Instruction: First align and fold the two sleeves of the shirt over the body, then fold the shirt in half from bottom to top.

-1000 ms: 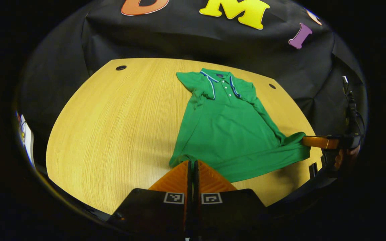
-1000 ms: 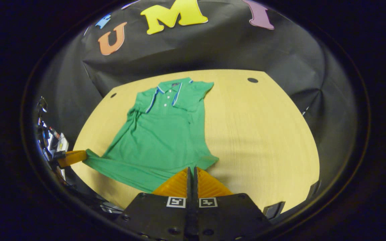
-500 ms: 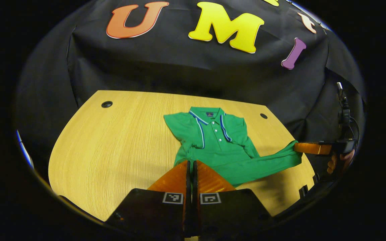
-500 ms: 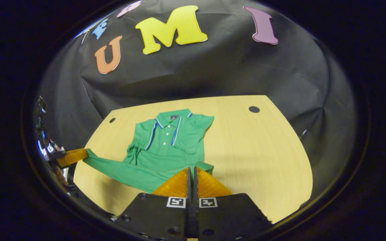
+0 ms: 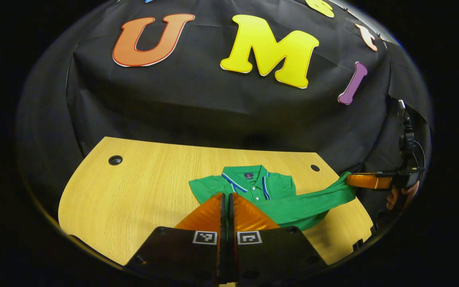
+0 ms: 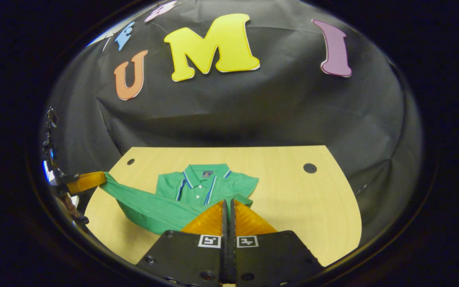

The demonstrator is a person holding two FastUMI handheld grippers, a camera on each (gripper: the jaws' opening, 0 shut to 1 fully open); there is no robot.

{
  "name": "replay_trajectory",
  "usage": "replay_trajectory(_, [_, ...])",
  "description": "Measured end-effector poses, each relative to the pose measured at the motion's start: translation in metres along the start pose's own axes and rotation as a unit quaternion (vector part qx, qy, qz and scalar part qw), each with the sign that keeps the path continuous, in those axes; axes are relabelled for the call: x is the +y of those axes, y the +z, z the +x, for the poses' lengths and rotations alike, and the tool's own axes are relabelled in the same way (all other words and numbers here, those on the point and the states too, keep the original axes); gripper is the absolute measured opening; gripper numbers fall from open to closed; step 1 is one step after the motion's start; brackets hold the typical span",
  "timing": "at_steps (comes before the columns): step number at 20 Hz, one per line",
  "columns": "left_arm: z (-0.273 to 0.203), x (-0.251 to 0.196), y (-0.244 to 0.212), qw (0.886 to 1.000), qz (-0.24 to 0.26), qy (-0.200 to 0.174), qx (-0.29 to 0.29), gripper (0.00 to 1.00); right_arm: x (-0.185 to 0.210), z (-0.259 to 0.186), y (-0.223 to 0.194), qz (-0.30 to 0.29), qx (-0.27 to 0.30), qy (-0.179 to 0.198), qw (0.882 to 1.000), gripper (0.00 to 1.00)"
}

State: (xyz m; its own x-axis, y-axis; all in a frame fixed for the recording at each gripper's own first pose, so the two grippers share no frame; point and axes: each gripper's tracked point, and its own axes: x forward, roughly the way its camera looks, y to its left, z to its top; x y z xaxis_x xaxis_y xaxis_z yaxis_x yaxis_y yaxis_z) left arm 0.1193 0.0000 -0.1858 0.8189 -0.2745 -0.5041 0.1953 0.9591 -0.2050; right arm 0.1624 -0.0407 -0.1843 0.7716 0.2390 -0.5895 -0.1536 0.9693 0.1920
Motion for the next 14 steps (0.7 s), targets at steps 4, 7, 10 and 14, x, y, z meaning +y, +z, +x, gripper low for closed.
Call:
replay_trajectory(4, [0.036,0.011,0.022,1.0,0.001,0.015,-0.013,0.06,-0.004,0.035,0.032,-0.013,-0.013,-0.003,1.0,0.02])
replay_trajectory(7, [0.062,0.015,0.032,1.0,-0.01,0.019,-0.02,0.06,-0.007,0.061,0.051,-0.016,-0.016,-0.002,1.0,0.0])
replay_trajectory(10, [0.088,0.021,0.039,0.999,-0.01,0.025,-0.024,0.06,-0.01,0.085,0.062,-0.014,-0.016,0.0,1.0,0.0])
replay_trajectory(14, [0.121,0.035,0.037,0.999,-0.013,0.036,-0.023,0.06,-0.013,0.121,0.064,-0.022,-0.014,0.006,1.0,0.0])
